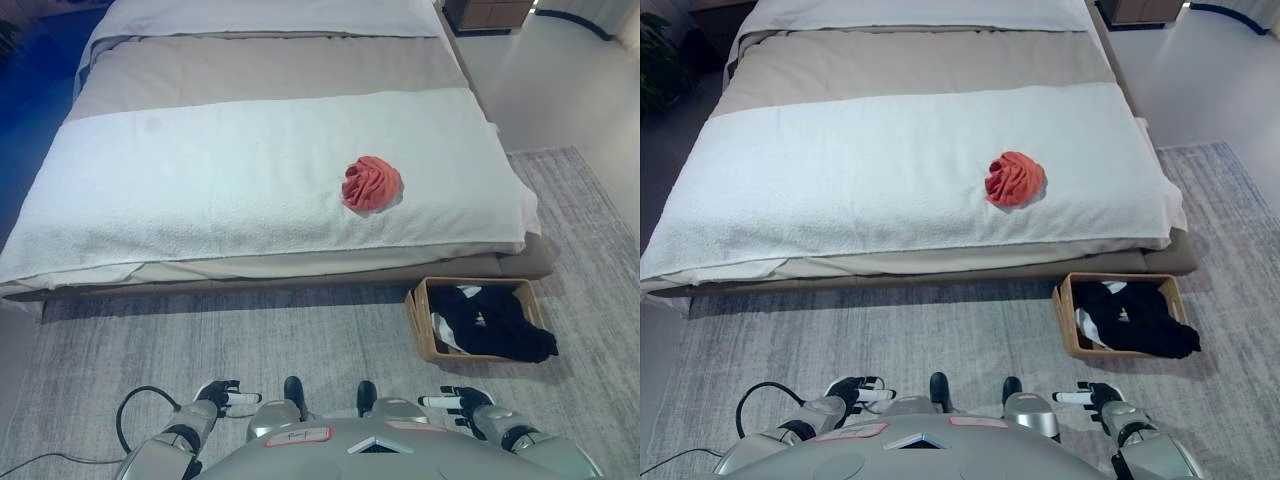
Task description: Put the clothes on the bed into the basket.
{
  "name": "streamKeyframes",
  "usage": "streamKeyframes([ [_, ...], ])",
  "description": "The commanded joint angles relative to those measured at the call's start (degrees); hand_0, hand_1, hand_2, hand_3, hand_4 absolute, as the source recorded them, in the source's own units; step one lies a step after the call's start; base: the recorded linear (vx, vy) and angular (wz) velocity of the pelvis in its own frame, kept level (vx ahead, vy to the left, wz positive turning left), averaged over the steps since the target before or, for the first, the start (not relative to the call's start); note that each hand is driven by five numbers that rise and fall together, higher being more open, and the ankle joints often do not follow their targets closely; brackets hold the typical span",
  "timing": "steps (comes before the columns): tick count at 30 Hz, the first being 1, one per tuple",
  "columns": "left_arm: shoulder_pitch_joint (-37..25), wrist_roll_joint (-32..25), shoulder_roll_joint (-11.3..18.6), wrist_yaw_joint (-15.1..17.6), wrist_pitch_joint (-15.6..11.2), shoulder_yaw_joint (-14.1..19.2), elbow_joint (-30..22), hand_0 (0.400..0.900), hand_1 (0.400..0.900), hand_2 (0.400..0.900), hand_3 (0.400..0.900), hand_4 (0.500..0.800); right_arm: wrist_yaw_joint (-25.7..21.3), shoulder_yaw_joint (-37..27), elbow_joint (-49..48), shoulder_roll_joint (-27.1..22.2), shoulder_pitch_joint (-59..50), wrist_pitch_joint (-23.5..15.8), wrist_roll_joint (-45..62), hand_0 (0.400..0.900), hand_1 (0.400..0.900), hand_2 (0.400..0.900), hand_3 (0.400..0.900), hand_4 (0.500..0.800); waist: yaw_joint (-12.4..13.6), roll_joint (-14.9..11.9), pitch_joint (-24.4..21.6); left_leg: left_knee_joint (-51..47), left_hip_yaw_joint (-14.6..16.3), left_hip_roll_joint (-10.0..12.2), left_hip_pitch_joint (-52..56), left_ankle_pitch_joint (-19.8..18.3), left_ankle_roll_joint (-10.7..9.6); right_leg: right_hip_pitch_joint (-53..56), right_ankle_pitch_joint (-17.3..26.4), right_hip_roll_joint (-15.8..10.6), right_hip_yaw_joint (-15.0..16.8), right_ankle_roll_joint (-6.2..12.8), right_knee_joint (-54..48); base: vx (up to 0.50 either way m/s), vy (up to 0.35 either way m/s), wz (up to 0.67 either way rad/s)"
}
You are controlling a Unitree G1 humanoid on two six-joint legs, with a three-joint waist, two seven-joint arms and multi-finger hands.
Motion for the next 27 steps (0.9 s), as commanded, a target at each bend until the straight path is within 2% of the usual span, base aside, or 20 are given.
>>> streamKeyframes([
  [1,-4.33,0.42,0.92,0.78,-0.44,0.53,2.94,0.9,0.9,0.9,0.9,0.8,-0.74,0.83,3.35,-0.47,-2.22,-0.12,-0.76,0.9,0.9,0.9,0.9,0.8,1.26,-2.57,1.02,0.33,1.67,-1.48,4.17,-7.24,-0.49,0.64,-1.98,-3.39,-0.99,4.73,0.22,0.0,0.0,0.0],
  [27,-4.45,0.44,1.12,0.61,-0.43,0.45,2.93,0.9,0.9,0.9,0.9,0.8,-0.61,0.65,3.23,-0.84,-1.97,-0.38,-0.45,0.9,0.9,0.9,0.9,0.8,1.08,-2.57,0.96,0.33,1.75,-1.29,4.47,-7.38,-0.71,0.94,-2.34,-3.26,-1.24,4.64,0.22,0.0,0.0,0.0],
])
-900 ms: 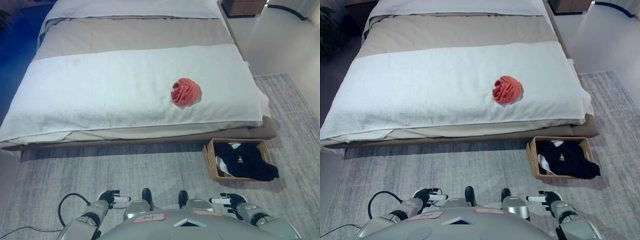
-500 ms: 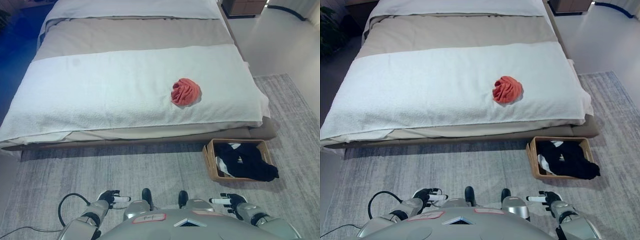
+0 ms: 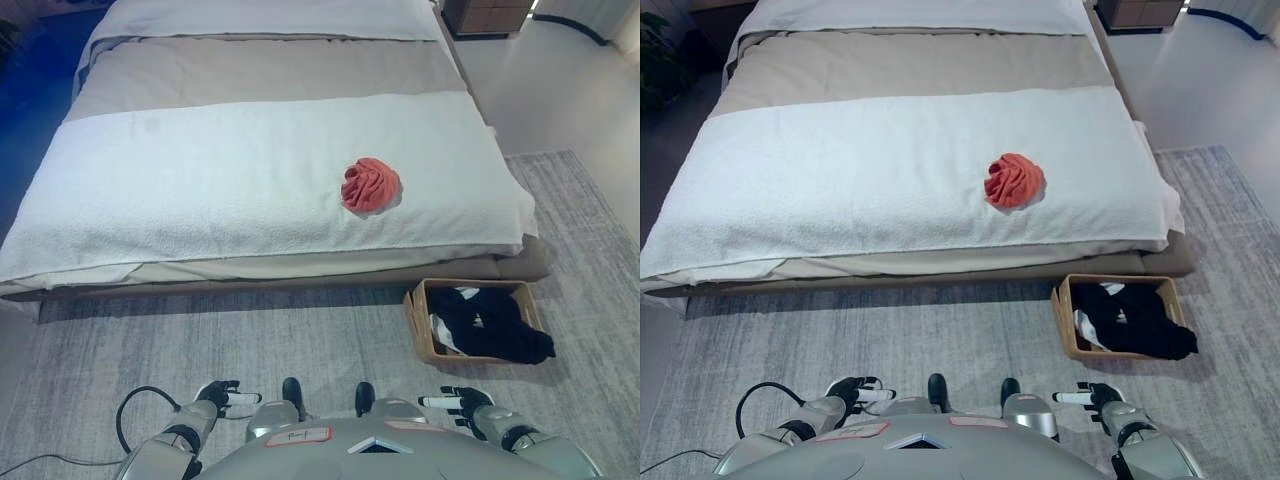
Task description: Put the clothes on the bed into the basket.
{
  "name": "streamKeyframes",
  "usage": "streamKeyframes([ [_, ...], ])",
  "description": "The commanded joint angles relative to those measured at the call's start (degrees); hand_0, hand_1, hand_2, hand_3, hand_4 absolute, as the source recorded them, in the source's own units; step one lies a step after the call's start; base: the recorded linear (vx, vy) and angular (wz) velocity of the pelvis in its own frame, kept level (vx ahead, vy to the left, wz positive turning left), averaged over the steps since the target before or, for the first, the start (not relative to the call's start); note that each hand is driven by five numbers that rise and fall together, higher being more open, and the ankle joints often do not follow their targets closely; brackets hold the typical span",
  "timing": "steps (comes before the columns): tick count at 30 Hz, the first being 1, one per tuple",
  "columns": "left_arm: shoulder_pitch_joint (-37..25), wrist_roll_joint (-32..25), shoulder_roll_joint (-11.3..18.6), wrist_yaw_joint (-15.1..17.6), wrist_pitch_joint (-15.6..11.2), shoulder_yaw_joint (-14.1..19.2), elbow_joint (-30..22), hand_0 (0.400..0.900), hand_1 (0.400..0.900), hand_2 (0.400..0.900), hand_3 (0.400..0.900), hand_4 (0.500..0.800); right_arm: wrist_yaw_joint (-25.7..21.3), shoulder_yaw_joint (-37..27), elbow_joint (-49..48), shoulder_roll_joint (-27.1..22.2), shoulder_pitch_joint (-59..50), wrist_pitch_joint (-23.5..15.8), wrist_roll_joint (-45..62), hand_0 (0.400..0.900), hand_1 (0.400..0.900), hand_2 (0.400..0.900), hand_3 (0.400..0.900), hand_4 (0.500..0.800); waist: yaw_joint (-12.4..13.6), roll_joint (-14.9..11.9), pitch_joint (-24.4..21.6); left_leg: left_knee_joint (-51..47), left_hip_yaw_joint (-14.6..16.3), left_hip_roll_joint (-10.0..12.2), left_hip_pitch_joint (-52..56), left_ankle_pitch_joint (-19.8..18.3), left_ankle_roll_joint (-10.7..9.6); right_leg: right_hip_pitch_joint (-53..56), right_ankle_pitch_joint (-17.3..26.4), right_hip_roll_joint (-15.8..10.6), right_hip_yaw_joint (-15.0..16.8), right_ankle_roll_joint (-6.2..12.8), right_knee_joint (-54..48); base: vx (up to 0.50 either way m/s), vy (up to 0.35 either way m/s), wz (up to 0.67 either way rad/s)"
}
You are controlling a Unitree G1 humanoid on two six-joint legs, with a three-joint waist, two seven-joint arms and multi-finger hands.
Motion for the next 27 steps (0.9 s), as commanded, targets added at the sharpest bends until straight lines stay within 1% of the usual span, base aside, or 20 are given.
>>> streamKeyframes([
  [1,-4.45,0.43,1.09,0.61,-0.42,0.42,2.9,0.9,0.9,0.9,0.9,0.8,-0.59,0.68,3.11,-0.86,-1.94,-0.36,-0.49,0.9,0.9,0.9,0.9,0.8,1.07,-2.04,1.3,0.34,1.78,-1.27,4.46,-7.38,-0.74,0.92,-2.39,-3.23,-1.2,4.62,0.22,0.01,-0.023,0.03],
  [7,-4.79,-0.06,1.61,0.52,-0.4,0.51,2.48,0.9,0.9,0.9,0.9,0.8,-0.61,0.93,2.05,-1.35,-2.21,-0.38,-0.36,0.9,0.9,0.9,0.9,0.8,0.92,-1.8,1.95,0.34,1.7,-0.8,4.49,-6.88,-1.09,0.96,-2.88,-2.83,-1.28,4.18,0.55,0.0,-0.048,0.06],
  [10,-5.02,-0.33,1.79,0.55,-0.43,0.51,2.34,0.9,0.9,0.9,0.9,0.8,-0.77,0.77,1.39,-1.67,-2.54,-0.52,0.09,0.9,0.9,0.9,0.9,0.8,0.91,-1.74,2.59,1.89,1.36,-0.43,3.48,-6.8,-1.42,0.63,-3.63,-2.46,-1.36,3.6,1.37,-0.02,-0.092,0.16],
  [13,-5.34,-0.94,2.01,0.69,-0.45,0.55,2.07,0.9,0.9,0.9,0.9,0.8,-1.1,0.97,0.73,-2.16,-2.97,-0.75,0.46,0.9,0.9,0.9,0.9,0.8,0.77,-1.48,3.21,4.65,0.27,0.02,1.32,-7.07,-1.75,-0.29,-4.46,-2.0,-1.1,2.72,2.45,-0.04,-0.119,0.2],
  [15,-5.41,-1.45,2.35,0.56,-0.5,0.71,1.84,0.9,0.9,0.9,0.9,0.8,-1.19,1.23,0.02,-2.4,-3.16,-0.93,0.68,0.9,0.9,0.9,0.9,0.8,0.77,-1.42,3.99,8.59,-0.45,0.0,-0.61,-7.76,-1.96,-0.91,-5.5,-1.4,-0.64,1.84,3.73,-0.03,-0.147,0.11],
  [17,-5.44,-1.91,2.27,0.47,-0.49,0.71,1.65,0.9,0.9,0.9,0.9,0.8,-1.23,1.52,-0.66,-2.97,-3.51,-0.98,0.57,0.9,0.9,0.9,0.9,0.8,0.91,-1.47,4.82,12.98,-1.41,-0.97,-2.41,-8.52,-2.14,-1.09,-6.15,-1.3,-0.28,1.19,4.65,-0.03,-0.132,-0.02],
  [19,-5.6,-2.4,2.2,0.39,-0.58,0.65,1.46,0.9,0.9,0.9,0.9,0.8,-1.05,1.91,-1.28,-3.65,-3.88,-1.02,0.4,0.9,0.9,0.9,0.9,0.8,1.33,-1.83,6.25,19.87,-3.97,-3.11,-5.89,-8.29,-2.52,-1.36,-6.27,-1.51,0.33,0.39,5.4,-0.07,-0.136,-0.01],
  [20,-6.14,-2.89,2.18,0.5,-0.61,0.49,1.42,0.9,0.9,0.9,0.9,0.8,-1.16,1.89,-1.57,-4.17,-4.3,-1.1,0.57,0.9,0.9,0.9,0.9,0.8,1.68,-2.12,7.03,23.57,-5.85,-4.6,-8.35,-7.52,-2.66,-1.55,-6.05,-1.65,0.49,0.1,5.58,-0.07,-0.135,0.12],
  [21,-6.27,-3.27,2.06,0.36,-0.74,0.49,1.35,0.9,0.9,0.9,0.9,0.8,-1.27,1.65,-1.71,-4.47,-4.44,-1.21,0.83,0.9,0.9,0.9,0.9,0.8,1.55,-2.1,7.32,25.62,-6.25,-5.47,-10.27,-6.91,-2.71,-1.68,-5.98,-1.57,0.22,-0.16,5.56,-0.05,-0.136,0.2],
  [23,-6.17,-3.84,1.99,-0.17,-0.66,0.3,1.16,0.9,0.9,0.9,0.9,0.8,-1.55,1.36,-1.49,-4.74,-4.31,-1.16,1.05,0.9,0.9,0.9,0.9,0.8,1.41,-1.87,7.3,24.74,-4.86,-4.91,-12.73,-5.86,-2.28,-1.49,-6.37,-1.02,-0.71,-0.43,5.08,0.01,-0.104,0.19],
  [25,-5.89,-3.59,1.85,-0.26,-0.59,-0.14,0.98,0.9,0.9,0.9,0.9,0.8,-1.66,1.33,-1.45,-4.95,-4.22,-1.16,1.21,0.9,0.9,0.9,0.9,0.8,1.69,-1.82,7.24,21.48,-4.39,-4.7,-14.74,-5.72,-1.57,-1.03,-6.87,-0.67,-1.0,-0.52,4.79,0.05,-0.057,0.07],
  [27,-5.72,-3.78,1.92,0.04,-0.61,-0.3,0.9,0.9,0.9,0.9,0.9,0.8,-1.79,1.76,-1.38,-5.04,-4.27,-1.27,1.13,0.9,0.9,0.9,0.9,0.8,1.88,-1.5,7.34,16.8,-4.9,-3.55,-16.07,-2.15,-1.71,-0.67,-7.35,0.22,-0.95,-0.62,4.77,0.1,-0.016,-0.02],
])
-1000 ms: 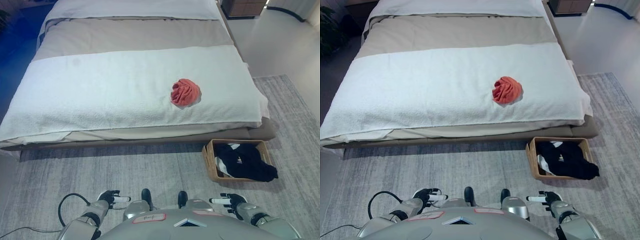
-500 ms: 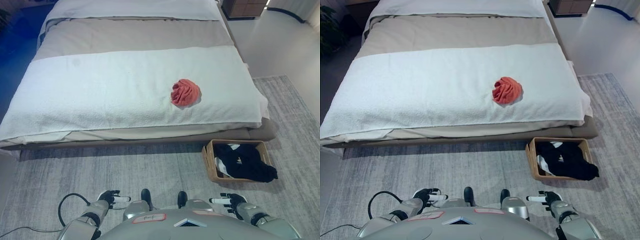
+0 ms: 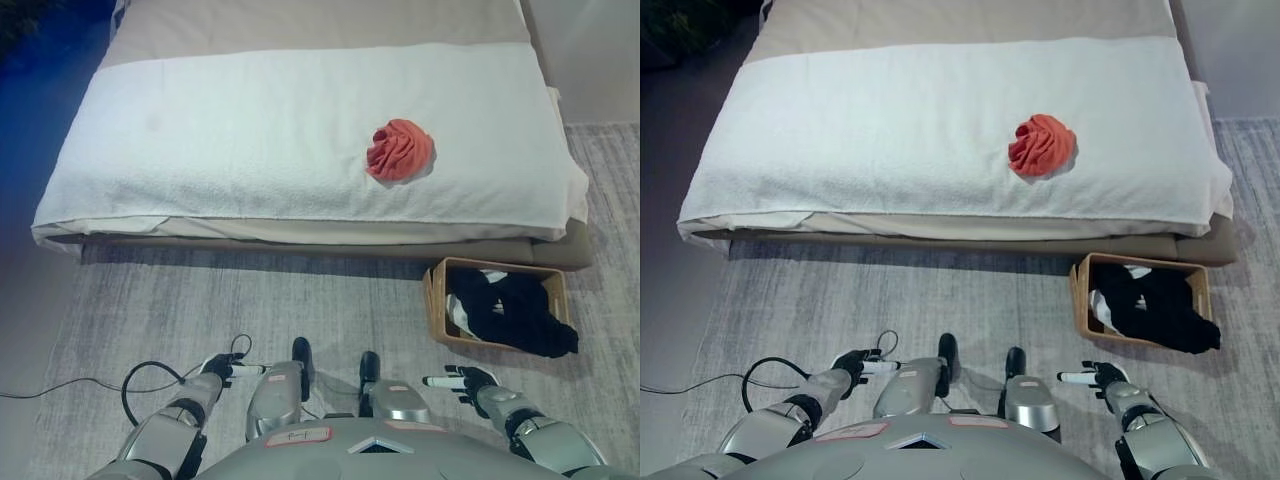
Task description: Put the clothes on the bed into the basket.
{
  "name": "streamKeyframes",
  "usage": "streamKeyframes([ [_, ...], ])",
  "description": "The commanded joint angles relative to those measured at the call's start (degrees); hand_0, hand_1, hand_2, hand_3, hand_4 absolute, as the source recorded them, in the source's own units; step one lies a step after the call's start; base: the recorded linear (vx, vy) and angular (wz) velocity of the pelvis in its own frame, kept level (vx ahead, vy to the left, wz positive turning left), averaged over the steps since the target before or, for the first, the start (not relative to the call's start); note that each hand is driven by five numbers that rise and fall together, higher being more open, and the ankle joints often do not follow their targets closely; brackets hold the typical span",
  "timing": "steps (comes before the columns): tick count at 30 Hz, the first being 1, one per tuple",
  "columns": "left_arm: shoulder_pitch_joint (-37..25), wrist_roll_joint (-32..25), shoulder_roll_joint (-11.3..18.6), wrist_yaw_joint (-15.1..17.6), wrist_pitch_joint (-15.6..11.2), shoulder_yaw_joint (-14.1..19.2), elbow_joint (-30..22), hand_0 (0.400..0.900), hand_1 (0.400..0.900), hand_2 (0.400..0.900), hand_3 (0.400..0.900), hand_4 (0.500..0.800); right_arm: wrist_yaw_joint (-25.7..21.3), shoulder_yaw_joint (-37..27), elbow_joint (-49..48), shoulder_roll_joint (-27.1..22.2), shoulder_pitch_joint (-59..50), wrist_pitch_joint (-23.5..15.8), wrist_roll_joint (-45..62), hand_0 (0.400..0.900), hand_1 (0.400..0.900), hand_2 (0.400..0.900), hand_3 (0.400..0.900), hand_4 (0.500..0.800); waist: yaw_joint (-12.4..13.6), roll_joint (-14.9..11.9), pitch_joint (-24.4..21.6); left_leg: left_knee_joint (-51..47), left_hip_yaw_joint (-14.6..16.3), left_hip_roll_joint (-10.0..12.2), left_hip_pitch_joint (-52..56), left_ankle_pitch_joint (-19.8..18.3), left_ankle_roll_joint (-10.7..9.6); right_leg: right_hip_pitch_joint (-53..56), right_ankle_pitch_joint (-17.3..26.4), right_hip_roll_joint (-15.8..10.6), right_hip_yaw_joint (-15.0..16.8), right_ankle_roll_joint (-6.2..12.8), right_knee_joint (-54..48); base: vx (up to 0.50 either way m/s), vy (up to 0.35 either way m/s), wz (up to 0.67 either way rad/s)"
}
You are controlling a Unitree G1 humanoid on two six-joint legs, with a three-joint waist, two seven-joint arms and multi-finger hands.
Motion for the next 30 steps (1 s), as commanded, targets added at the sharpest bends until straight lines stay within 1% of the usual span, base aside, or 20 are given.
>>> streamKeyframes([
  [1,0.5,-1.24,2.24,0.79,-0.29,-0.45,-1.45,0.9,0.9,0.9,0.9,0.8,-1.55,1.97,-0.84,-2.97,-0.12,-0.77,0.87,0.9,0.9,0.9,0.9,0.8,0.5,-1.11,0.47,-1.33,0.95,0.21,-3.59,-7.3,4.91,1.45,-5.48,1.96,2.24,3.88,4.65,0.14,0.009,-0.12],
  [4,0.86,-1.34,2.22,1.12,-0.34,-0.67,-1.4,0.9,0.9,0.9,0.9,0.8,-1.81,2.42,-1.08,-2.77,-0.06,-0.96,0.93,0.9,0.9,0.9,0.9,0.8,0.77,-0.99,0.84,-8.34,-0.5,2.32,-3.5,-4.89,4.55,2.73,-6.14,2.69,3.28,4.11,4.19,0.15,0.033,-0.18],
  [6,1.23,-1.42,2.05,1.16,-0.47,-0.57,-1.36,0.9,0.9,0.9,0.9,0.8,-1.72,2.5,-0.95,-2.79,-0.13,-1.03,0.8,0.9,0.9,0.9,0.9,0.8,0.88,-0.64,0.72,-11.8,-0.42,3.31,-3.46,-3.91,4.04,4.0,-6.77,2.98,4.5,4.54,3.58,0.2,0.084,-0.3],
  [8,1.47,-1.5,2.27,1.19,-0.52,-0.36,-1.22,0.9,0.9,0.9,0.9,0.8,-1.39,2.64,-0.9,-2.8,-0.22,-0.99,0.57,0.9,0.9,0.9,0.9,0.8,1.37,-0.39,0.43,-13.1,-0.3,3.85,-2.78,-2.79,3.56,5.15,-7.27,3.06,5.64,4.99,2.94,0.22,0.124,-0.4],
  [10,1.62,-1.53,2.29,1.14,-0.51,-0.15,-1.0,0.9,0.9,0.9,0.9,0.8,-0.93,2.85,-0.71,-2.58,-0.38,-0.85,0.38,0.9,0.9,0.9,0.9,0.8,1.87,-0.51,-0.24,-12.39,-1.31,3.74,-2.16,-2.23,3.75,6.36,-7.69,2.72,7.21,5.44,2.26,0.26,0.188,-0.46],
  [11,1.79,-1.52,2.5,1.26,-0.64,-0.07,-0.87,0.9,0.9,0.9,0.9,0.8,-0.79,2.96,-0.66,-2.36,-0.41,-0.82,0.23,0.9,0.9,0.9,0.9,0.8,2.1,-0.84,-0.73,-11.32,-2.01,3.29,-2.14,-2.51,4.21,6.94,-7.9,2.08,7.97,5.86,2.18,0.25,0.22,-0.41],
  [13,1.47,-1.33,3.1,1.35,-0.84,-0.29,-0.68,0.9,0.9,0.9,0.9,0.8,-0.39,3.04,-0.61,-1.85,-0.33,-0.8,0.1,0.9,0.9,0.9,0.9,0.8,2.14,-1.86,-1.35,-8.75,-1.85,2.09,-3.03,-3.69,5.06,7.35,-8.31,0.39,8.93,6.86,2.74,0.23,0.269,-0.34],
  [15,0.91,-1.21,3.6,1.4,-0.82,-0.53,-0.67,0.9,0.9,0.9,0.9,0.8,-0.17,3.17,-0.62,-1.22,-0.35,-0.66,-0.02,0.9,0.9,0.9,0.9,0.8,2.17,-3.02,-1.76,-5.17,-0.73,0.81,-4.27,-5.4,5.96,6.55,-8.42,-1.16,9.58,7.72,4.35,0.18,0.277,-0.33],
  [17,-0.11,-1.19,4.61,1.36,-0.79,-0.67,-1.01,0.9,0.9,0.9,0.9,0.8,0.17,3.3,-0.58,-0.49,-0.62,-0.47,-0.08,0.9,0.9,0.9,0.9,0.8,2.27,-4.43,-2.4,-2.44,0.76,-0.44,-5.22,-7.75,7.17,4.69,-7.54,-2.6,10.36,9.29,7.25,0.18,0.275,-0.39],
  [19,-0.69,-1.12,5.27,1.27,-0.75,-0.99,-1.35,0.9,0.9,0.9,0.9,0.8,0.45,3.23,-0.7,0.29,-0.8,-0.35,0.03,0.9,0.9,0.9,0.9,0.8,2.2,-5.38,-3.37,-2.4,1.64,-0.93,-4.79,-9.13,8.16,2.87,-6.07,-3.3,11.07,10.41,10.64,0.18,0.25,-0.27],
  [20,-0.69,-1.12,5.29,1.27,-0.74,-0.99,-1.35,0.9,0.9,0.9,0.9,0.8,0.45,3.23,-0.7,0.3,-0.79,-0.35,0.03,0.9,0.9,0.9,0.9,0.8,2.25,-5.42,-3.41,-2.4,1.7,-0.93,-4.81,-9.14,8.17,2.79,-6.1,-3.32,11.14,10.42,10.7,0.13,0.177,-0.12],
  [22,-1.07,-1.14,6.07,1.32,-0.68,-1.21,-1.69,0.9,0.9,0.9,0.9,0.8,0.56,3.35,-1.08,0.86,-1.06,-0.29,0.21,0.9,0.9,0.9,0.9,0.8,1.92,-6.22,-3.7,-2.95,1.93,-1.58,-3.93,-10.09,8.99,0.32,-3.42,-3.4,11.66,11.14,15.3,0.17,0.259,0.01],
  [23,-1.31,-0.97,6.6,1.36,-0.48,-1.35,-1.55,0.9,0.9,0.9,0.9,0.8,0.57,3.36,-1.31,1.01,-1.27,-0.3,0.53,0.9,0.9,0.9,0.9,0.8,1.34,-6.9,-3.41,-3.32,1.57,-2.44,-2.62,-11.0,9.87,-1.53,-0.37,-3.49,11.87,11.46,20.61,0.18,0.278,0.11],
  [24,-1.32,-0.97,6.61,1.36,-0.48,-1.35,-1.55,0.9,0.9,0.9,0.9,0.8,0.57,3.36,-1.31,1.02,-1.28,-0.3,0.54,0.9,0.9,0.9,0.9,0.8,1.35,-6.92,-3.41,-3.31,1.59,-2.46,-2.62,-11.0,9.87,-1.58,-0.42,-3.5,11.88,11.47,20.7,0.17,0.269,0.14],
  [25,-1.57,-1.1,6.95,1.42,-0.42,-1.27,-1.53,0.9,0.9,0.9,0.9,0.8,0.67,3.44,-1.41,1.29,-1.24,-0.29,0.51,0.9,0.9,0.9,0.9,0.8,0.97,-6.98,-3.11,-3.67,1.27,-2.78,-1.54,-11.41,10.25,-3.2,1.01,-3.27,11.94,11.27,24.04,0.14,0.256,0.12],
  [26,-1.64,-1.0,7.21,1.49,-0.27,-1.23,-1.43,0.9,0.9,0.9,0.9,0.8,0.72,3.78,-1.56,1.53,-1.62,-0.35,0.53,0.9,0.9,0.9,0.9,0.8,0.5,-7.04,-2.0,-4.29,0.91,-3.47,0.4,-11.96,11.33,-4.93,4.52,-3.02,11.64,10.87,30.53,0.19,0.325,0.15],
  [27,-1.51,-1.04,7.38,1.53,-0.25,-0.93,-1.32,0.9,0.9,0.9,0.9,0.8,0.64,3.82,-1.55,1.59,-1.7,-0.4,0.58,0.9,0.9,0.9,0.9,0.8,0.45,-6.91,-1.5,-4.64,0.63,-3.7,1.43,-12.3,11.73,-5.88,4.63,-2.77,11.02,10.66,33.25,0.19,0.295,0.14],
  [29,-1.31,-0.87,7.6,1.5,-0.23,-0.53,-0.98,0.9,0.9,0.9,0.9,0.8,0.52,3.68,-1.78,1.75,-1.61,-0.51,0.68,0.9,0.9,0.9,0.9,0.8,0.58,-6.69,-1.24,-5.76,0.27,-3.9,3.76,-13.02,12.0,-7.46,3.43,-2.72,9.57,10.35,33.73,0.17,0.143,0.18],
  [30,-1.41,-1.16,7.83,1.46,-0.16,-0.32,-0.77,0.9,0.9,0.9,0.9,0.8,0.39,3.63,-1.78,1.62,-1.77,-0.68,0.82,0.9,0.9,0.9,0.9,0.8,0.33,-6.61,-1.02,-6.68,-0.23,-4.1,4.79,-12.87,11.93,-8.69,2.03,-1.38,9.95,9.88,32.34,0.2,0.103,0.25],
])
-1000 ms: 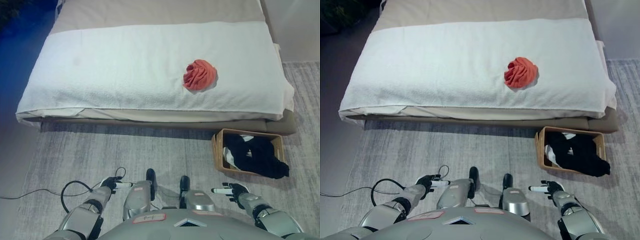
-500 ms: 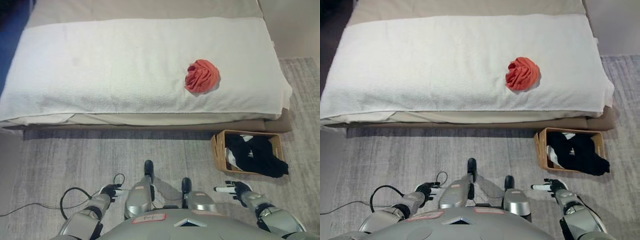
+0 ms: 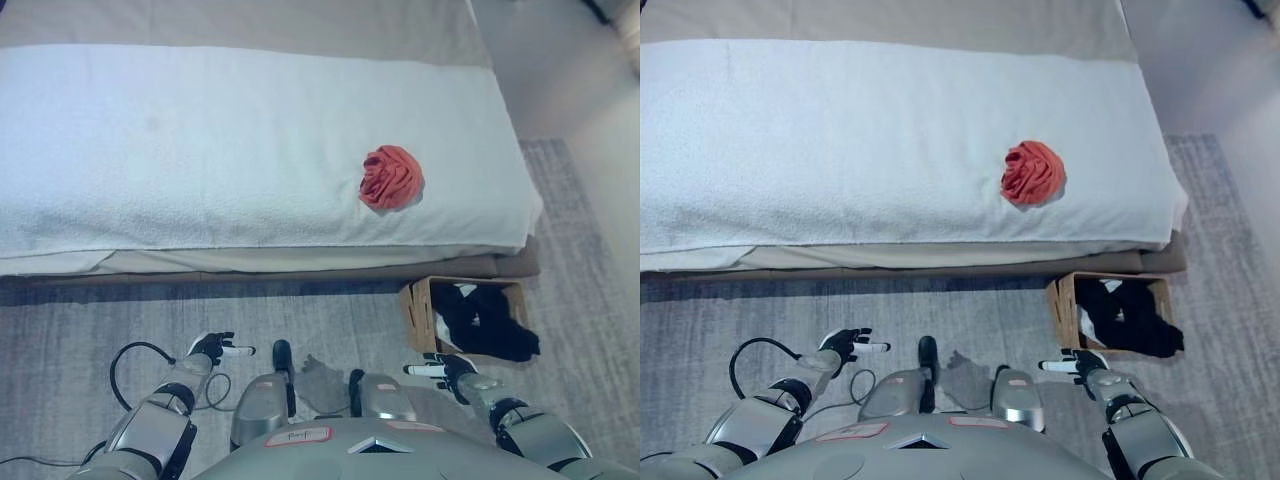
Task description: Put the clothes on the bed into the basket.
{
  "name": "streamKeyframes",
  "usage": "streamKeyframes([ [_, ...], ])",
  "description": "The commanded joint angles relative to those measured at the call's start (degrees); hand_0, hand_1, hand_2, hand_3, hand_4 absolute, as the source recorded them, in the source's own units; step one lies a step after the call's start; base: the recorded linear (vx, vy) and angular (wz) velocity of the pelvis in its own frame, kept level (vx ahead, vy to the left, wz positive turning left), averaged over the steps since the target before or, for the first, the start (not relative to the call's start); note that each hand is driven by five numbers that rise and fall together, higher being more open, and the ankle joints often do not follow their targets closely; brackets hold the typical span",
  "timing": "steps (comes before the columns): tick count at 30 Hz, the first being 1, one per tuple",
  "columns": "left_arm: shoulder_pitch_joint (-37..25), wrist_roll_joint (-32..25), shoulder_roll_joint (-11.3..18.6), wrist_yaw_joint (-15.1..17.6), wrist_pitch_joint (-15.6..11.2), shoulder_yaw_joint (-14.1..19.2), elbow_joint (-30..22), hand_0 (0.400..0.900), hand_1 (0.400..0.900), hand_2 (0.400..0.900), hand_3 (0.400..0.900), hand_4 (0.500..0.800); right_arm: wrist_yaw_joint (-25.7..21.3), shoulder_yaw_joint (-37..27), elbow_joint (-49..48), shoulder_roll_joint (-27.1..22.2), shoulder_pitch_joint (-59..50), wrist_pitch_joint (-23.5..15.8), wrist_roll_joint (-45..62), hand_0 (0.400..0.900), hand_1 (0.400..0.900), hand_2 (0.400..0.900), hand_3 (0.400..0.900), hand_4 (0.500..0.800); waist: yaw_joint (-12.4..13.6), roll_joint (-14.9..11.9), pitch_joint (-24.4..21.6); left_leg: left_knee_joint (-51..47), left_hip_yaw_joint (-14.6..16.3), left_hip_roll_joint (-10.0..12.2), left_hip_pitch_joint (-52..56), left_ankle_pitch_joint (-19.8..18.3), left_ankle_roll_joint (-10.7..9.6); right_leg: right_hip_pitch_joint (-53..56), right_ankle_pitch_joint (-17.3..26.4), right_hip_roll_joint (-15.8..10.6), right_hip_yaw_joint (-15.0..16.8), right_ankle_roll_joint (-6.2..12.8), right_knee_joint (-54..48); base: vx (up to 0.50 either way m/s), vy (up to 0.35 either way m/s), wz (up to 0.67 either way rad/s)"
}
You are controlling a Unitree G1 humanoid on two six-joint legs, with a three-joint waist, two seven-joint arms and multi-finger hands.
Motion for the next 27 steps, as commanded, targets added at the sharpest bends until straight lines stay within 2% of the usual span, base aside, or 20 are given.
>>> streamKeyframes([
  [1,1.26,-1.31,3.57,0.79,0.25,2.4,1.59,0.9,0.9,0.9,0.9,0.8,-0.98,2.33,-1.18,-2.4,-0.1,-0.84,1.04,0.9,0.9,0.9,0.9,0.8,0.41,0.95,0.84,1.87,-5.64,-1.27,-2.26,-3.57,-1.95,-1.19,0.6,5.11,-0.39,-2.65,0.55,0.17,0.064,0.21],
  [3,1.05,-1.2,3.65,0.93,0.27,2.37,1.98,0.9,0.9,0.9,0.9,0.8,-1.45,2.36,-1.51,-2.91,-0.93,-0.9,1.22,0.9,0.9,0.9,0.9,0.8,0.68,1.08,1.4,1.31,-5.39,-0.85,-1.2,-3.88,-2.46,-1.6,-0.24,3.19,-2.72,-2.52,-4.97,0.14,0.008,0.16],
  [5,0.97,-1.2,3.57,0.95,0.19,2.35,1.99,0.9,0.9,0.9,0.9,0.8,-1.65,2.27,-2.14,-3.27,-1.46,-1.03,1.42,0.9,0.9,0.9,0.9,0.8,0.54,1.1,1.96,1.41,-5.84,-0.89,-0.63,-4.26,-2.67,-1.49,-0.05,2.77,-2.79,-2.27,-7.69,0.11,-0.029,0.2],
  [6,0.66,-1.24,3.33,0.87,0.03,2.33,2.14,0.9,0.9,0.9,0.9,0.8,-2.28,2.07,-4.2,-4.42,-3.05,-1.28,1.54,0.9,0.9,0.9,0.9,0.8,0.3,0.83,2.55,1.92,-6.19,-1.27,-0.55,-5.06,-3.23,-3.37,1.73,1.63,-1.14,-1.26,-15.32,0.14,-0.06,0.32],
  [8,0.34,-1.41,3.23,0.88,-0.25,2.57,2.1,0.9,0.9,0.9,0.9,0.8,-2.67,1.83,-6.59,-6.43,-4.88,-1.59,1.38,0.9,0.9,0.9,0.9,0.8,0.01,0.51,3.46,2.73,-6.43,-1.57,0.52,-6.27,-3.72,-4.26,5.37,0.0,-0.29,-0.05,-19.63,0.17,-0.096,0.35],
  [11,0.69,-1.37,2.83,0.71,-0.48,2.85,2.58,0.9,0.9,0.9,0.9,0.8,-3.33,1.16,-9.08,-10.13,-8.35,-1.8,1.14,0.9,0.9,0.9,0.9,0.8,0.03,-0.05,4.22,3.14,-6.43,-1.68,1.8,-7.42,-4.49,-5.13,9.23,-1.67,-1.43,1.22,-22.86,0.15,-0.146,0.25],
  [15,1.57,-1.23,2.36,-0.21,-0.47,2.63,3.32,0.9,0.9,0.9,0.9,0.8,-3.81,0.67,-10.52,-15.99,-12.62,-2.11,1.37,0.9,0.9,0.9,0.9,0.8,0.47,-0.15,3.08,2.34,-7.52,-1.63,3.25,-8.29,-5.7,-3.29,8.42,-1.62,-1.17,1.09,-23.38,0.18,-0.188,0.33],
  [18,3.0,-0.94,1.15,-0.89,-0.48,2.0,3.47,0.9,0.9,0.9,0.9,0.8,-3.99,1.15,-11.08,-20.18,-16.38,-2.29,0.73,0.9,0.9,0.9,0.9,0.8,0.49,1.31,1.35,1.07,-8.18,0.27,4.57,-7.99,-6.94,-1.98,7.15,-0.79,-2.72,0.4,-23.08,0.24,-0.242,0.24],
  [22,3.94,0.26,-0.65,-1.57,-0.57,-0.04,2.41,0.9,0.9,0.9,0.9,0.8,-5.51,1.26,-16.49,-27.76,-21.04,-2.82,-0.43,0.9,0.9,0.9,0.9,0.8,-0.53,3.85,0.26,-0.07,-7.94,3.05,4.21,-6.69,-9.1,-0.71,4.73,-0.17,-5.9,-0.76,-23.32,0.14,-0.197,0.37],
  [23,3.92,0.26,-0.69,-1.57,-0.57,-0.03,2.41,0.9,0.9,0.9,0.9,0.8,-5.51,1.28,-16.5,-27.8,-21.06,-2.81,-0.43,0.9,0.9,0.9,0.9,0.8,-0.61,3.92,0.29,-0.08,-8.03,3.09,4.22,-6.7,-9.12,-0.66,4.71,-0.15,-6.0,-0.78,-23.32,0.06,-0.11,0.29],
  [24,3.95,0.08,-0.98,-1.69,-0.64,-0.33,1.91,0.9,0.9,0.9,0.9,0.8,-6.17,0.9,-19.13,-29.75,-21.75,-3.0,-0.37,0.9,0.9,0.9,0.9,0.8,-0.95,4.57,0.36,-0.2,-7.73,3.4,3.77,-6.12,-9.48,-0.54,4.43,-0.1,-6.5,-0.91,-23.37,0.02,-0.086,0.49],
  [25,3.98,0.3,-2.08,-1.59,-0.73,-1.53,1.4,0.9,0.9,0.9,0.9,0.8,-7.08,0.26,-21.09,-32.22,-22.17,-3.45,-0.43,0.9,0.9,0.9,0.9,0.8,-1.57,5.46,0.49,-0.49,-5.62,3.67,2.51,-4.97,-9.6,-0.16,4.34,-0.53,-7.59,-0.9,-24.09,0.03,-0.107,0.57],
  [27,3.97,0.1,-2.91,-1.43,-0.6,-2.49,1.63,0.9,0.9,0.9,0.9,0.8,-7.88,1.87,-19.31,-34.01,-26.58,-3.43,-0.35,0.9,0.9,0.9,0.9,0.8,-1.49,6.28,0.17,-1.71,-4.35,4.03,2.21,-4.11,-9.7,0.17,4.45,-0.43,-8.42,-0.97,-25.09,0.04,-0.078,0.19],
])
